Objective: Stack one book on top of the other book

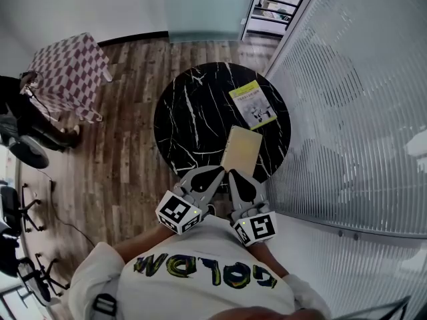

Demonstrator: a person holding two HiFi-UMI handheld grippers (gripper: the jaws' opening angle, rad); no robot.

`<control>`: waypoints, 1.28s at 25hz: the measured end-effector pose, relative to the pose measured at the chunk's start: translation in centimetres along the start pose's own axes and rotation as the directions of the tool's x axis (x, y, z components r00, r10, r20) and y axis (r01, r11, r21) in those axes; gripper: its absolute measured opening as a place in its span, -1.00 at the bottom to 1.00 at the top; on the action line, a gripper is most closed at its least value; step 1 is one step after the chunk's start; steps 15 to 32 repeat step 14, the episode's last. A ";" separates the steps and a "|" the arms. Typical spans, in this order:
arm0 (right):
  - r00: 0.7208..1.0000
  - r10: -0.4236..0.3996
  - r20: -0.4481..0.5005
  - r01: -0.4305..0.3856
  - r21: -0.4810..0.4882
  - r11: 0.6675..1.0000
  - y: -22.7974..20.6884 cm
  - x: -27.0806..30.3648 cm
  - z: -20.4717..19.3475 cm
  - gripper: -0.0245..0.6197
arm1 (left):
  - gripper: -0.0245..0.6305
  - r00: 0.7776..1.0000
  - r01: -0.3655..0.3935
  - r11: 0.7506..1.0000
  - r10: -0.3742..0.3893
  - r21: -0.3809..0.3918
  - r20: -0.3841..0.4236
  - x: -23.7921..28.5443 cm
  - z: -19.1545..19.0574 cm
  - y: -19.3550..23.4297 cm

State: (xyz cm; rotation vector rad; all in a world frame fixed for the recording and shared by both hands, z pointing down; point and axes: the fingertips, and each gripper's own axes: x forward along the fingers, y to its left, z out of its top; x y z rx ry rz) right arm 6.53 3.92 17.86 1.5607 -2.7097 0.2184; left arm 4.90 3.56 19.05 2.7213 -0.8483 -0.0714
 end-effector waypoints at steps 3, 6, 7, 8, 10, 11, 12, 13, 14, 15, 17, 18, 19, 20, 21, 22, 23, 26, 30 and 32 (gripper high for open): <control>1.000 0.000 -0.001 0.000 -0.004 1.000 0.2 0.0 0.0 -0.92 | -0.92 1.000 0.003 1.000 -0.003 0.001 -0.002 -0.1 0.0 0.0; 1.000 -0.003 -0.003 0.003 -0.005 1.000 0.2 0.1 0.0 -0.92 | -0.92 1.000 0.003 1.000 -0.003 -0.006 -0.009 -0.1 -0.2 0.1; 1.000 -0.005 -0.004 0.005 -0.005 1.000 0.2 0.1 0.0 -0.92 | -0.92 1.000 0.003 1.000 -0.003 -0.008 -0.010 -0.1 -0.1 0.1; 1.000 -0.006 -0.004 0.006 -0.005 1.000 0.2 0.1 0.0 -0.92 | -0.92 1.000 0.003 1.000 -0.003 -0.008 -0.009 -0.2 -0.1 0.1; 1.000 -0.009 -0.006 0.009 -0.005 1.000 0.2 0.1 0.0 -0.92 | -0.92 1.000 0.003 1.000 -0.003 -0.008 -0.010 -0.2 -0.1 0.2; 1.000 -0.010 -0.008 0.010 -0.004 1.000 0.2 0.1 -0.1 -0.92 | -0.92 1.000 0.003 1.000 -0.003 -0.008 -0.010 -0.3 -0.1 0.2; 1.000 -0.012 -0.010 0.012 -0.004 1.000 0.3 0.1 -0.1 -0.92 | -0.92 1.000 0.003 1.000 -0.003 -0.008 -0.011 -0.4 0.0 0.2; 1.000 -0.013 -0.011 0.013 -0.005 1.000 0.4 0.1 0.0 -0.92 | -0.92 1.000 0.003 1.000 -0.003 -0.009 -0.012 -0.4 0.0 0.2; 1.000 -0.013 -0.012 0.013 -0.005 1.000 0.4 0.1 0.0 -0.92 | -0.92 1.000 0.003 1.000 -0.004 -0.010 -0.013 -0.5 0.0 0.2; 1.000 -0.013 -0.012 0.013 -0.005 1.000 0.4 0.1 0.0 -0.92 | -0.92 1.000 0.003 1.000 -0.004 -0.010 -0.013 -0.5 0.0 0.2; 1.000 -0.013 -0.012 0.013 -0.005 1.000 0.4 0.1 0.0 -0.92 | -0.92 1.000 0.003 1.000 -0.004 -0.010 -0.013 -0.5 0.0 0.2; 1.000 -0.013 -0.012 0.013 -0.005 1.000 0.4 0.1 0.0 -0.92 | -0.92 1.000 0.003 1.000 -0.004 -0.010 -0.013 -0.5 0.0 0.2; 1.000 -0.013 -0.012 0.013 -0.005 1.000 0.4 0.1 0.0 -0.92 | -0.92 1.000 0.003 1.000 -0.004 -0.010 -0.013 -0.5 0.0 0.2; 1.000 -0.013 -0.012 0.013 -0.005 1.000 0.4 0.1 0.0 -0.92 | -0.92 1.000 0.003 1.000 -0.004 -0.010 -0.013 -0.5 0.0 0.2; 1.000 -0.013 -0.012 0.013 -0.005 1.000 0.4 0.1 0.0 -0.92 | -0.92 1.000 0.003 1.000 -0.004 -0.010 -0.013 -0.5 0.0 0.2; 1.000 -0.013 -0.012 0.013 -0.005 1.000 0.4 0.1 0.0 -0.92 | -0.92 1.000 0.003 1.000 -0.004 -0.010 -0.013 -0.5 0.0 0.2; 1.000 -0.013 -0.012 0.013 -0.005 1.000 0.4 0.1 0.0 -0.92 | -0.92 1.000 0.003 1.000 -0.004 -0.010 -0.013 -0.5 0.0 0.2; 1.000 -0.013 -0.012 0.013 -0.005 1.000 0.4 0.1 0.0 -0.92 | -0.92 1.000 0.003 1.000 -0.004 -0.010 -0.013 -0.5 0.0 0.2; 1.000 -0.013 -0.012 0.013 -0.005 1.000 0.4 0.1 0.0 -0.92 | -0.92 1.000 0.003 1.000 -0.004 -0.010 -0.013 -0.5 0.0 0.2; 1.000 -0.013 -0.012 0.013 -0.005 1.000 0.4 0.1 0.0 -0.92 | -0.92 1.000 0.003 1.000 -0.004 -0.010 -0.013 -0.5 0.0 0.2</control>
